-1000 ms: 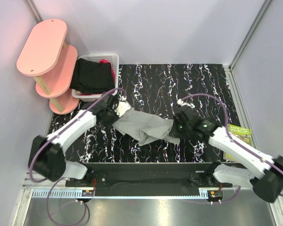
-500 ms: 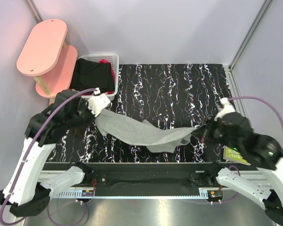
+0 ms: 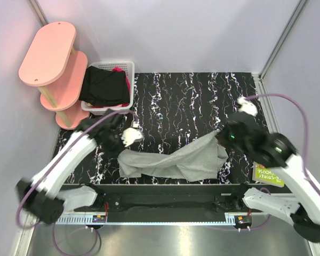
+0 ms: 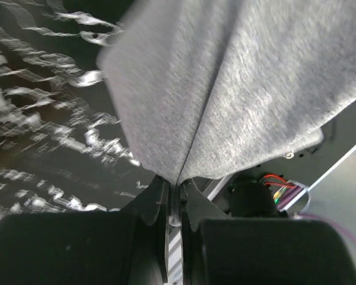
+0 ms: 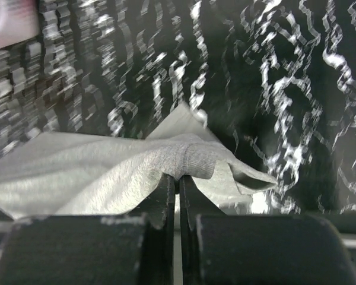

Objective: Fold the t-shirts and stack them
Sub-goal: Flatten out the tshirt

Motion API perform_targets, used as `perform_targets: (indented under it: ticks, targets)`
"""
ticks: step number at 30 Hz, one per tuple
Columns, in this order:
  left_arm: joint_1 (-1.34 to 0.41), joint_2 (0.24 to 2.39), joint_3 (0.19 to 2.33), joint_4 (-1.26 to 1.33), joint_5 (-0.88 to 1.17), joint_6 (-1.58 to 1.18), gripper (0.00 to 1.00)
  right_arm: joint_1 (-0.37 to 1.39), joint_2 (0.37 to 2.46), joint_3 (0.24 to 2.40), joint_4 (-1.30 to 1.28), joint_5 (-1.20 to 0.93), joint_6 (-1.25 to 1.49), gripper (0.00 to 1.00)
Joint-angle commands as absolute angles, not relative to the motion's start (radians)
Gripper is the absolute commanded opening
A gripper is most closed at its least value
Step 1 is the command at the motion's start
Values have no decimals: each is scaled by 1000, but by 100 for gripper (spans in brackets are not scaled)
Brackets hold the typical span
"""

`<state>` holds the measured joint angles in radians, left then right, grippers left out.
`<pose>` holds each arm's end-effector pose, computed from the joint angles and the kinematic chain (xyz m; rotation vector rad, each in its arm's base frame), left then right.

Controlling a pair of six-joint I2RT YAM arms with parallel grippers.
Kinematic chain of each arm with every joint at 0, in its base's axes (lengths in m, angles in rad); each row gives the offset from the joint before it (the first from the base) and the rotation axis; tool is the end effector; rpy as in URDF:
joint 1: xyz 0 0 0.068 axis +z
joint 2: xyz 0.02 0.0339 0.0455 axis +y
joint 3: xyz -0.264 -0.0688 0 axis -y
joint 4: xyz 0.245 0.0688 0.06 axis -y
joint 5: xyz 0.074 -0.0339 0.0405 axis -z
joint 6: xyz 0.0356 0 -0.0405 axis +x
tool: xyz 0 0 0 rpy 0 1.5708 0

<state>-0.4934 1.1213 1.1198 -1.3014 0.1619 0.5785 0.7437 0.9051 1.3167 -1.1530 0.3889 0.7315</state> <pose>0.1552 -0.0900 0.3057 1.4872 2.4427 -0.2154 0.1095 0.0824 0.4019 0.1821 2.2608 0.3396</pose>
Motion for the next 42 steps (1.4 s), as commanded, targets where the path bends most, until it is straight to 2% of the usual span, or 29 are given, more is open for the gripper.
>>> perform_targets:
  ticks: [1,2,4,5,11,12,14,15,16,17,18,19,21,23,24,25,26,29,37,42]
  targets:
    - [-468,1450,1104,-1059,152,667,2,643,1084,1279,-893,450,617,0]
    - [-460,1510,1124,-1001,134,666,5,508,1115,1264,-853,384,605,0]
    - [-431,1656,1196,-950,60,655,11,393,1201,1209,-724,236,583,0]
    - [-420,1687,1219,-895,34,641,18,318,1233,1200,-688,218,572,0]
    - [-380,1712,1345,-753,-66,611,19,229,1439,1319,-589,239,522,0]
    - [-382,1703,1365,-747,-74,609,35,201,1492,1362,-583,227,517,0]
    - [-382,1695,1379,-726,-110,606,55,184,1554,1400,-591,166,499,0]
    - [-382,1677,1381,-718,-126,604,75,180,1606,1426,-603,155,496,5]
    - [-382,1661,1376,-712,-126,597,89,179,1629,1433,-607,134,491,22]
    - [-385,1642,1370,-703,-123,595,99,178,1646,1439,-615,126,494,31]
    - [-388,1594,1356,-700,-112,592,99,179,1669,1439,-617,118,495,34]
    - [-394,1565,1350,-699,-103,580,99,179,1674,1436,-614,109,495,44]
    - [-425,1467,1312,-704,-56,571,99,179,1666,1422,-615,109,492,57]
    - [-498,1395,1266,-706,-32,560,99,181,1632,1408,-611,91,482,65]
    - [-533,1343,1215,-704,-32,557,99,181,1615,1387,-604,75,477,66]
    - [-569,1322,1191,-704,-40,539,99,184,1599,1373,-598,72,479,66]
    - [-634,1310,1148,-704,-47,528,99,184,1557,1359,-594,66,482,58]
    - [-705,1316,1083,-692,-51,489,99,192,1490,1263,-583,15,498,49]
    - [-710,1529,1025,-534,-150,494,99,213,1425,1040,-555,-67,529,47]
    - [-680,1598,1092,-512,-167,497,99,216,1388,936,-551,-83,531,48]
